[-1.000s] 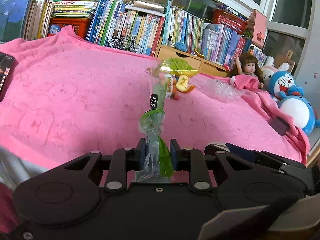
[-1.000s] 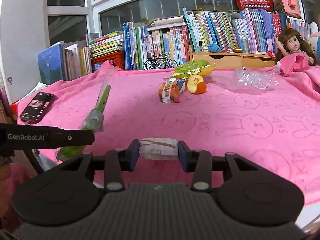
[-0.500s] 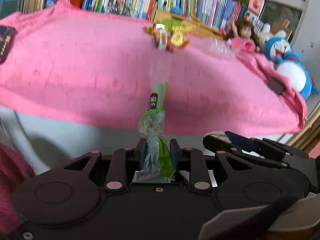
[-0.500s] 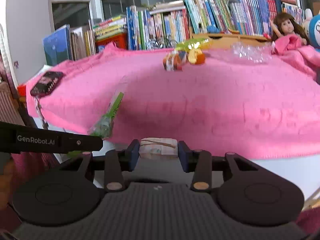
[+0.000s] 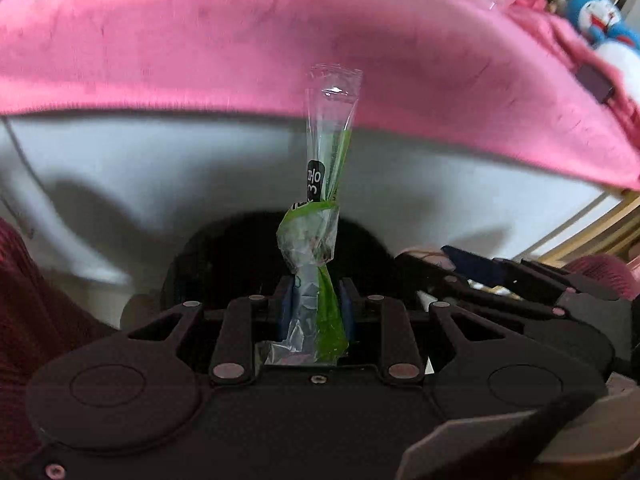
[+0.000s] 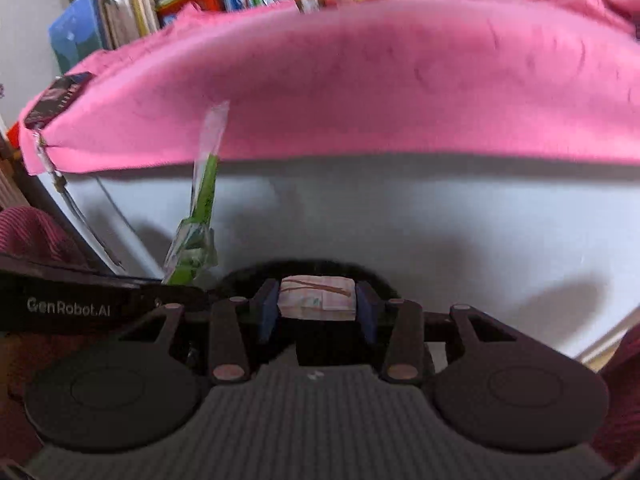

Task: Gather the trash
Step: 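Carry the candy stick and white packet down into the bin and open both tools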

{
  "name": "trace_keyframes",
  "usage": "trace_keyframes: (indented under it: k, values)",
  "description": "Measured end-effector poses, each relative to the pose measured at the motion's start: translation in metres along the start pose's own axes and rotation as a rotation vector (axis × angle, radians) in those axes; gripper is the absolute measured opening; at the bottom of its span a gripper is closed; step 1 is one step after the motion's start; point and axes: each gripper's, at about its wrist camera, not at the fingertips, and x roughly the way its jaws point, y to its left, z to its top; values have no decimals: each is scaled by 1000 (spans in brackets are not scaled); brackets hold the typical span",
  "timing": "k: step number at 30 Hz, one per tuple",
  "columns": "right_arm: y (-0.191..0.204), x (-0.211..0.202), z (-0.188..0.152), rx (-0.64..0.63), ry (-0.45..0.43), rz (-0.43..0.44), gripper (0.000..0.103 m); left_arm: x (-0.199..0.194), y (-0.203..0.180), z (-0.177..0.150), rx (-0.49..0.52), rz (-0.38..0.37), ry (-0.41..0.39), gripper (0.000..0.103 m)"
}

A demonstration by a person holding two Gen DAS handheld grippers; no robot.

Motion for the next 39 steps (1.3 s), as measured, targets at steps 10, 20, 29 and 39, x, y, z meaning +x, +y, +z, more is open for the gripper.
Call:
trace_keyframes:
  k: [10,20,29,39]
  values:
    - [-11,32,-16,74,102,-21,47,51,8,-9,-34,51,143,23]
    - [-10,49,-20,93,169,-41,47,80,15,-18,-84,65,268,23]
    - [-12,50,-21,101,189,-42,48,90,19,-22,-104,80,318,23]
    - [-16,49,-17,108,191,-41,60,87,15,-19,-106,112,321,40]
